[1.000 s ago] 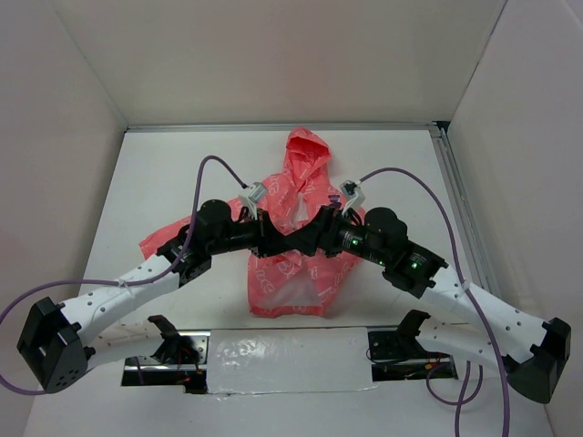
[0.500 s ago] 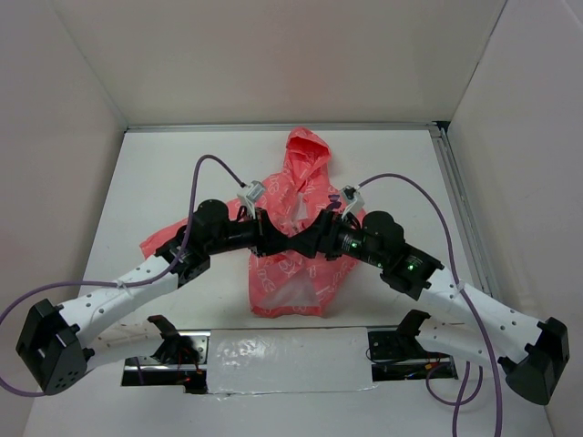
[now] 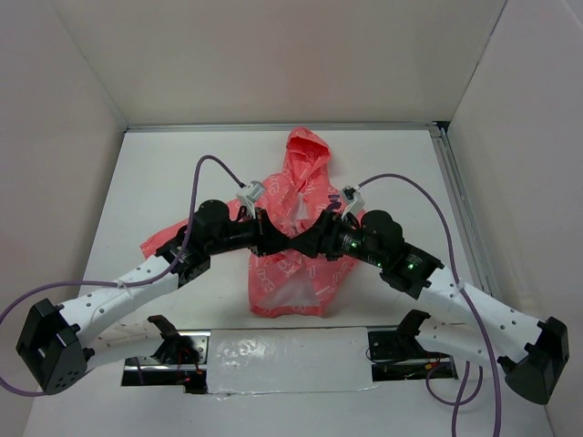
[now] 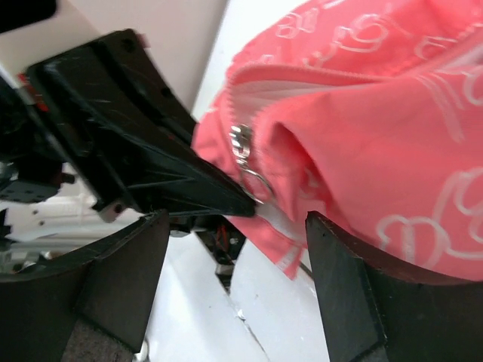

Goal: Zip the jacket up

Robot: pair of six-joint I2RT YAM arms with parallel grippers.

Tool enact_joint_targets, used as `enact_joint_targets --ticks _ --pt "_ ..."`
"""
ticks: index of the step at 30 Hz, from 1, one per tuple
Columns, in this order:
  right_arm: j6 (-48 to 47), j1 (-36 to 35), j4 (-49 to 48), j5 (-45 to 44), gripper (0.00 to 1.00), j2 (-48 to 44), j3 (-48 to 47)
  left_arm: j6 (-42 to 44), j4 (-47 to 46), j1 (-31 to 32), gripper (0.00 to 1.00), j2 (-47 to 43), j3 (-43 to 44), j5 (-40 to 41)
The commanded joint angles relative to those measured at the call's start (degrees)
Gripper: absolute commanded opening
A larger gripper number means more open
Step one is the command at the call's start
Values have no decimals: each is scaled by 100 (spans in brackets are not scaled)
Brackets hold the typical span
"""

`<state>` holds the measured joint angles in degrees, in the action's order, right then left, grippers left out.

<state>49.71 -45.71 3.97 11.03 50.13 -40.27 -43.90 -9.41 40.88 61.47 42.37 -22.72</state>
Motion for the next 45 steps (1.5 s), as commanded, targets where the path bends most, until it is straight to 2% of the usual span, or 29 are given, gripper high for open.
enact_joint_targets --ticks 1,7,11,21,30,38,45 --pt "12 10 525 -459 80 -195 -244 -5 -229 -19 0 -30 26 197" --pt "-111 1 351 -303 83 -522 -218 -13 -245 -19 0 67 43 163" --pt "-199 -8 114 110 82 -329 -332 4 -210 -19 0 119 87 136" --pt "-322 1 -115 49 81 146 -490 39 -263 -19 0 40 43 -22" --pt "-269 1 -256 137 81 120 -526 -48 -52 -19 0 207 122 57" --pt "-146 89 -625 303 82 708 -701 -75 -166 -19 0 365 201 -373" --pt "-190 194 -214 128 82 963 -894 -31 -97 -19 0 190 175 -461"
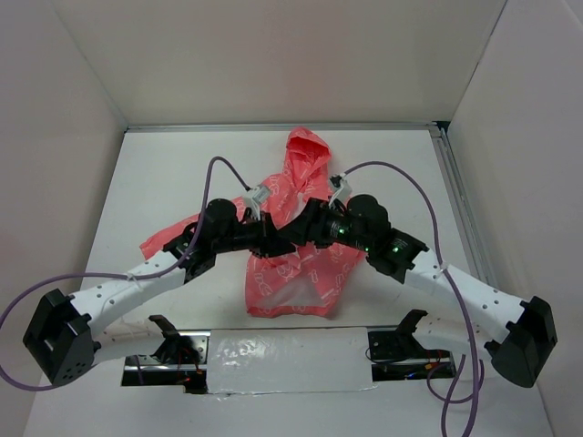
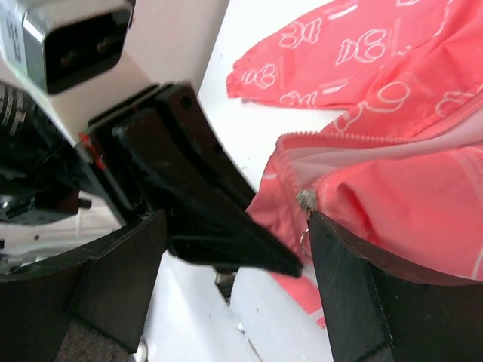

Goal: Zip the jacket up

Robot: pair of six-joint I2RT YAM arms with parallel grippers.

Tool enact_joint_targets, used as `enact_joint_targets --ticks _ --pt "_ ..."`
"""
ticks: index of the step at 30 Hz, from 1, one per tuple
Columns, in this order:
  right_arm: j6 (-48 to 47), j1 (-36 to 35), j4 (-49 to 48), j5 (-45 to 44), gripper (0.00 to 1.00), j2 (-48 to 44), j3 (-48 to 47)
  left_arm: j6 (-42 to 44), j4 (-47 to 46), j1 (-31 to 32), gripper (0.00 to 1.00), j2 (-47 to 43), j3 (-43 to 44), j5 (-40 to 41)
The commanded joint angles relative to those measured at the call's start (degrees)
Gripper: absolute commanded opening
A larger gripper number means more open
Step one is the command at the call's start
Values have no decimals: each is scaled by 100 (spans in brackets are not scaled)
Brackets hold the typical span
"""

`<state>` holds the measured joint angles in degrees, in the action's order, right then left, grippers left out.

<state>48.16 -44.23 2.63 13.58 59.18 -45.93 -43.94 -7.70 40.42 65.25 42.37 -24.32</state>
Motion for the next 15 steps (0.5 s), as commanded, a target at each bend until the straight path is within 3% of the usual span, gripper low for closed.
enact_joint_targets --ticks 1,5,10,15 --pt "-61 46 -27 -337 83 67 -337 -9 -197 18 0 -267 166 -354" --pt "-131 72 718 -1251 83 339 -582 131 224 1 0 -478 289 -705" --pt "-334 221 861 -1516 84 516 -671 149 1706 -140 0 -181 981 -1005" --pt "-692 283 1029 -1526 79 270 -532 280 2203 -508 0 575 1379 -934"
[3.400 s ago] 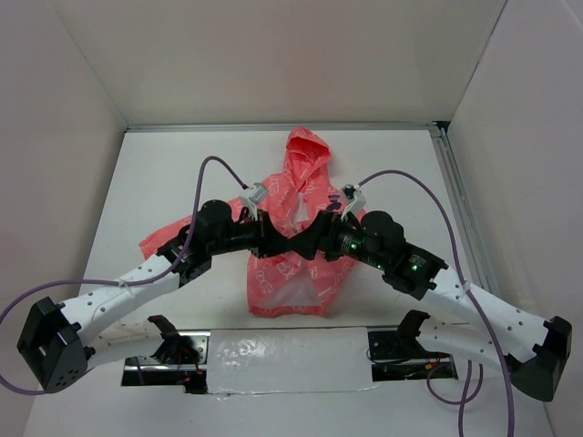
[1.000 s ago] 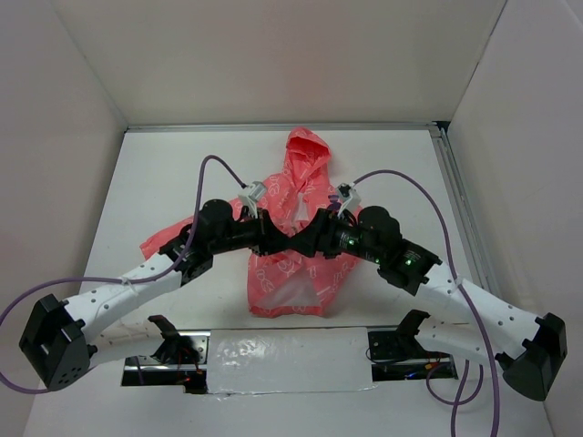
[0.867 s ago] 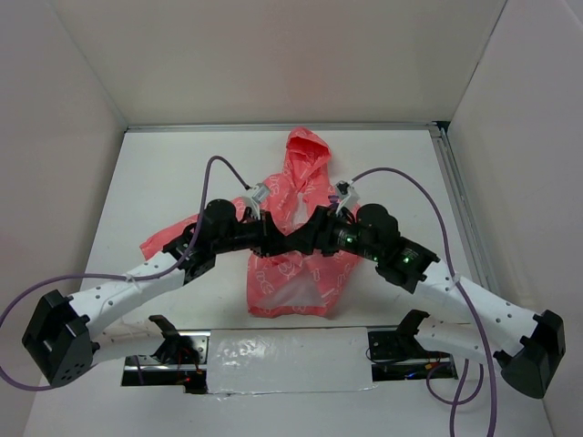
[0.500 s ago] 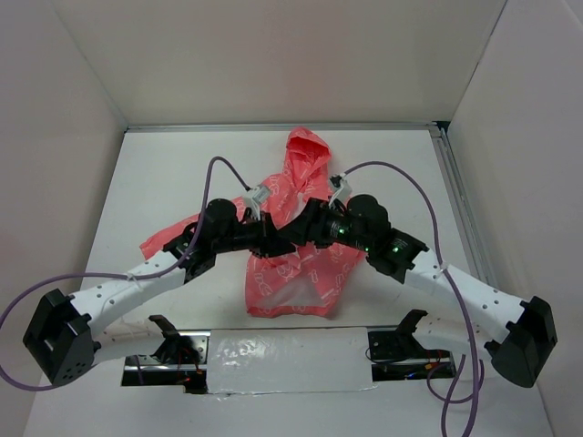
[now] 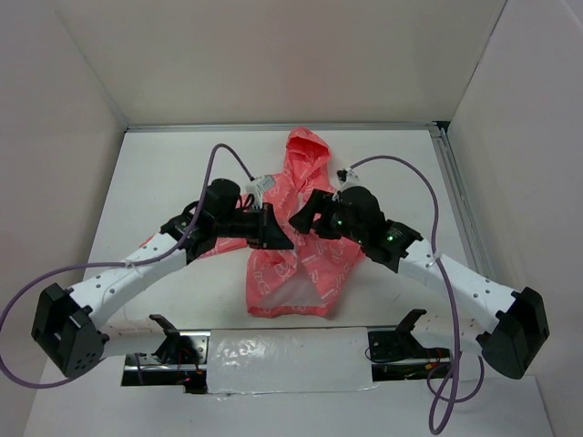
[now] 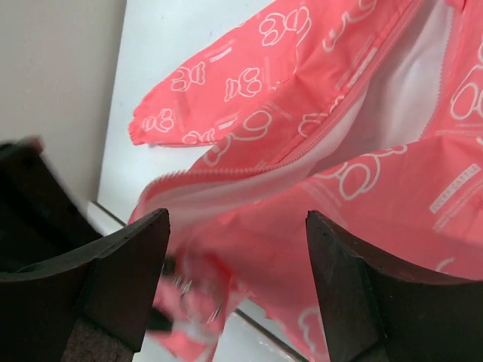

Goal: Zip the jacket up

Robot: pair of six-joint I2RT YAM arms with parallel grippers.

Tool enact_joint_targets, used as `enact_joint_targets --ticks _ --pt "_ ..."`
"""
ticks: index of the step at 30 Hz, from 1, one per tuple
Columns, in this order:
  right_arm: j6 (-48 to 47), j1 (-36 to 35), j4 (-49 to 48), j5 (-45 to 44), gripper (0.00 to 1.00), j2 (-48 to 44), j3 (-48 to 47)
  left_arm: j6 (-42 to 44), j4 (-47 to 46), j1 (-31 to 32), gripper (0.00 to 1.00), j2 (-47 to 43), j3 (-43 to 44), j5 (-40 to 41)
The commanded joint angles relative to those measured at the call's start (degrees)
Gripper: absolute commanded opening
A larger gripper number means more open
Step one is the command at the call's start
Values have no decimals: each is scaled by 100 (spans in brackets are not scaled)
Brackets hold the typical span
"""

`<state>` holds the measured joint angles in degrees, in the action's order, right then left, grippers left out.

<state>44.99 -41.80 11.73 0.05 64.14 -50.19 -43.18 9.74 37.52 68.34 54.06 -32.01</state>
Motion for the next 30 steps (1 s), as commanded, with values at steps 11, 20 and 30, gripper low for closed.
enact_joint_targets --ticks 11,20,30 --pt "-1835 23 163 811 80 -930 194 1135 618 -289 0 804 632 327" --pt "-2205 32 -46 1576 77 -297 98 1435 459 -298 0 593 588 -165" --pt "-1837 225 -311 1937 70 151 124 1338 433 -298 0 585 597 -77"
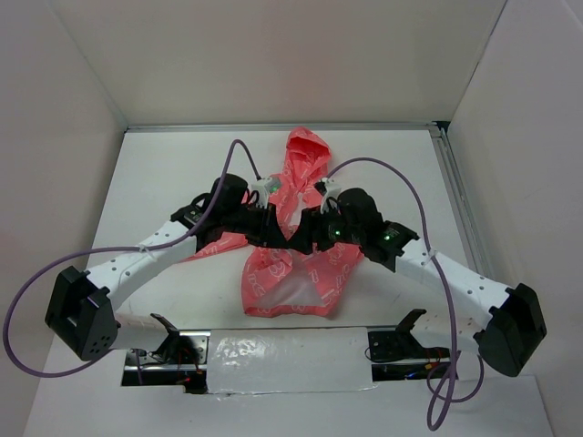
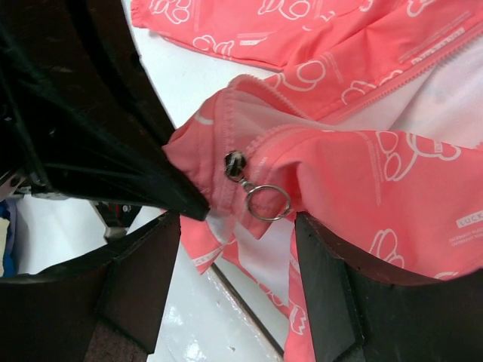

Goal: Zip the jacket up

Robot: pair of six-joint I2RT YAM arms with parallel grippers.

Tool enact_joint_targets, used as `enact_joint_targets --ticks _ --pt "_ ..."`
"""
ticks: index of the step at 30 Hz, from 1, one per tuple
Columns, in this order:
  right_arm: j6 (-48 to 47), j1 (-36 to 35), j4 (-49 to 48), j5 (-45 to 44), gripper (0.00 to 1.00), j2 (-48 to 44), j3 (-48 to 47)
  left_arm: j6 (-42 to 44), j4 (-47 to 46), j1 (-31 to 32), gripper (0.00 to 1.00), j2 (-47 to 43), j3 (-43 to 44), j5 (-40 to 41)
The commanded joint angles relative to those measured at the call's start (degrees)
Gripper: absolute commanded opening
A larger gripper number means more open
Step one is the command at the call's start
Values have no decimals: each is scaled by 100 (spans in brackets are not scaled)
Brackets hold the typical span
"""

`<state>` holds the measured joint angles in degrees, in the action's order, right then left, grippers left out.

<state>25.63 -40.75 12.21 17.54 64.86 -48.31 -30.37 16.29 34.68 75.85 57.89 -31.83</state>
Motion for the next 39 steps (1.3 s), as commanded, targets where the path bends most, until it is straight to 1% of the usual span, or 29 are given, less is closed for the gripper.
enact_joint_targets --ticks 1,7,8,9,10,11,16,17,19,20,21,22,26,32,33,34,38,39 --pt "109 138 -377 214 69 88 -29 75 -258 -22 0 -176 197 -121" --pt "197 305 -631 417 69 132 -11 119 -399 -14 0 -229 117 -359" --pt "232 313 -675 452 67 141 -3 128 -390 -14 0 -220 117 -376" --pt "223 322 -711 504 63 150 -11 119 -381 -22 0 -212 117 -376" --pt "223 322 -754 574 62 150 -20 110 -399 -14 0 -203 109 -385" --pt "223 322 -737 592 59 176 -37 93 -416 -22 0 -185 91 -385" --pt "241 340 -702 593 51 246 -99 66 -504 -14 0 -141 82 -561" --pt "241 349 -702 593 46 238 -99 66 -522 -14 0 -150 74 -552" --pt "276 357 -658 523 44 220 -108 66 -522 -22 0 -150 73 -517" --pt "267 357 -632 505 40 211 -117 66 -505 -14 0 -150 73 -482" --pt "276 357 -562 470 40 194 -125 58 -504 -22 0 -150 73 -447" --pt "294 357 -544 409 35 194 -134 40 -487 -14 0 -150 65 -403" --pt "311 357 -369 224 32 176 -187 31 -487 -14 0 -159 82 -429" --pt "250 357 114 -233 30 79 -310 40 -294 -22 0 -97 135 -113" --pt "250 357 315 -425 24 62 -345 23 -224 -22 0 -80 144 -43" --pt "224 357 396 -488 15 62 -415 14 -197 -14 0 -62 144 19" --pt "144 349 686 -585 15 44 -521 5 -91 -14 0 26 188 125" --pt "101 349 782 -602 2 44 -530 13 -126 -14 0 52 188 134"
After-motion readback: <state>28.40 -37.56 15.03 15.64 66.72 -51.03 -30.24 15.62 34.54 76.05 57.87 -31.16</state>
